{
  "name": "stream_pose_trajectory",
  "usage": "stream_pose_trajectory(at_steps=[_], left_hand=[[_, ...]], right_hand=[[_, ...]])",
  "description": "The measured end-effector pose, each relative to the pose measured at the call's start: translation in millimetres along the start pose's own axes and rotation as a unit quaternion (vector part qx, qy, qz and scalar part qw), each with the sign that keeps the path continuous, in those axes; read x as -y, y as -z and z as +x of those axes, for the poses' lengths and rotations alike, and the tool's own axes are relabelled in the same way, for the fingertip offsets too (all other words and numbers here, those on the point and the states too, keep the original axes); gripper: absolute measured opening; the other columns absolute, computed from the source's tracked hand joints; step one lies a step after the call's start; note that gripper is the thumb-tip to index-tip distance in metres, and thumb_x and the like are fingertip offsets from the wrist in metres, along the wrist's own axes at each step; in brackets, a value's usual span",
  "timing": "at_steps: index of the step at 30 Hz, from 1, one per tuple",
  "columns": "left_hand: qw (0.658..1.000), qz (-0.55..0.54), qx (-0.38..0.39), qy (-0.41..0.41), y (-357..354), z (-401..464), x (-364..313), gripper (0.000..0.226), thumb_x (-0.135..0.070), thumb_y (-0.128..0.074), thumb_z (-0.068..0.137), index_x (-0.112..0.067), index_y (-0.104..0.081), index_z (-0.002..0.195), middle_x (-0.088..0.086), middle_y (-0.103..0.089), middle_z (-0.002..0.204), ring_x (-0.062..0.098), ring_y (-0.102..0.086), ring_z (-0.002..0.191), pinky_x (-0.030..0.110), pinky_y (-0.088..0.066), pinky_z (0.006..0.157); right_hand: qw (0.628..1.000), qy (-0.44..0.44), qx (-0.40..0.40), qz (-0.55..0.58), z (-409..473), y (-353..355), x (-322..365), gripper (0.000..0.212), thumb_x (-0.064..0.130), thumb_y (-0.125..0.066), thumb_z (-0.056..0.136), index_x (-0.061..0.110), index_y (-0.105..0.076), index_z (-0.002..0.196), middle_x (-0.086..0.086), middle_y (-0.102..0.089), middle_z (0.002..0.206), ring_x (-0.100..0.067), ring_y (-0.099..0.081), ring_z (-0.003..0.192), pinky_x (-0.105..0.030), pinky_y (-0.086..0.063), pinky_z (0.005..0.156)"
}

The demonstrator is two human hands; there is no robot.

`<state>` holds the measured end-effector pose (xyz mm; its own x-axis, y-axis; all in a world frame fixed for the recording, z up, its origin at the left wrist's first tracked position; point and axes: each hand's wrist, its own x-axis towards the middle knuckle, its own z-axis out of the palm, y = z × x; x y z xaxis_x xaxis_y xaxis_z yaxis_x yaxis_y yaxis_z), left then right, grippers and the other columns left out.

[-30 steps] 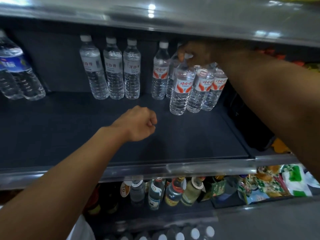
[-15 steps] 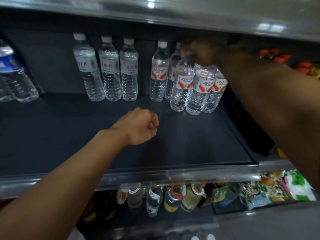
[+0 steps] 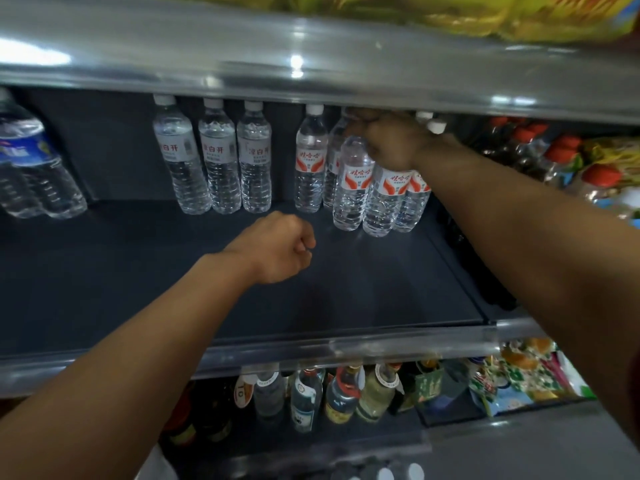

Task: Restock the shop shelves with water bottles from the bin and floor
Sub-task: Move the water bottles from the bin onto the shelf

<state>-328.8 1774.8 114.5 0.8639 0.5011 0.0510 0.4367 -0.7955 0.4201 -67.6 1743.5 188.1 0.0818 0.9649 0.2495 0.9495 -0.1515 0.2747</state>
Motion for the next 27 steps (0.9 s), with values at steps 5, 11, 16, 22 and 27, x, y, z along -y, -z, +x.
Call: stream_pose_trajectory(at_steps=[5,11,16,22,27], left_hand=[[1.000,0.021,0.011,0.000,14.5,-14.7,-1.2,0.021,-0.020,-0.060,0.089,-0.020,-0.067,0.109,-0.007,-0.063,0.090,0.018,-0.063,0.097,0.033,-0.051,0.090],[0.999,0.040,0.004,-0.011,27.0,-47.7,3.6,0.022,-0.020,-0.059,0.088,-0.019,-0.067,0.109,-0.003,-0.068,0.096,0.020,-0.063,0.097,0.034,-0.052,0.088],[0.999,0.043,0.012,-0.011,36.0,-98.0,24.7,0.021,-0.021,-0.060,0.087,-0.021,-0.068,0.107,-0.003,-0.070,0.096,0.018,-0.064,0.094,0.034,-0.052,0.085],[0.998,0.052,0.019,0.005,42.5,-185.4,72.4,0.016,-0.020,-0.061,0.084,-0.023,-0.068,0.098,-0.002,-0.070,0.093,0.021,-0.063,0.090,0.035,-0.052,0.080],[0.997,0.058,0.038,0.025,41.3,-267.1,120.2,0.011,-0.016,-0.059,0.084,-0.018,-0.068,0.090,0.000,-0.068,0.090,0.022,-0.062,0.083,0.035,-0.052,0.073]], right_hand=[[0.998,0.052,-0.014,-0.014,-27.2,0.7,36.1,0.048,0.010,-0.049,0.091,0.018,-0.047,0.139,-0.006,-0.037,0.150,-0.027,-0.033,0.137,-0.035,-0.025,0.112],[0.997,0.061,-0.005,0.045,-69.9,4.7,102.9,0.040,0.012,-0.047,0.093,0.014,-0.049,0.132,-0.007,-0.049,0.137,-0.027,-0.043,0.126,-0.035,-0.030,0.106],[0.991,0.057,0.015,0.118,-106.9,12.3,182.2,0.040,0.017,-0.049,0.094,0.015,-0.046,0.135,-0.006,-0.053,0.130,-0.025,-0.046,0.121,-0.033,-0.029,0.099],[0.971,0.053,0.060,0.227,-140.7,25.1,295.6,0.027,0.019,-0.051,0.094,0.015,-0.052,0.120,-0.006,-0.058,0.117,-0.029,-0.055,0.108,-0.041,-0.047,0.083],[0.951,0.087,0.077,0.285,-150.7,23.9,388.6,0.020,0.018,-0.052,0.091,0.017,-0.056,0.111,-0.004,-0.062,0.112,-0.027,-0.057,0.100,-0.034,-0.045,0.071]])
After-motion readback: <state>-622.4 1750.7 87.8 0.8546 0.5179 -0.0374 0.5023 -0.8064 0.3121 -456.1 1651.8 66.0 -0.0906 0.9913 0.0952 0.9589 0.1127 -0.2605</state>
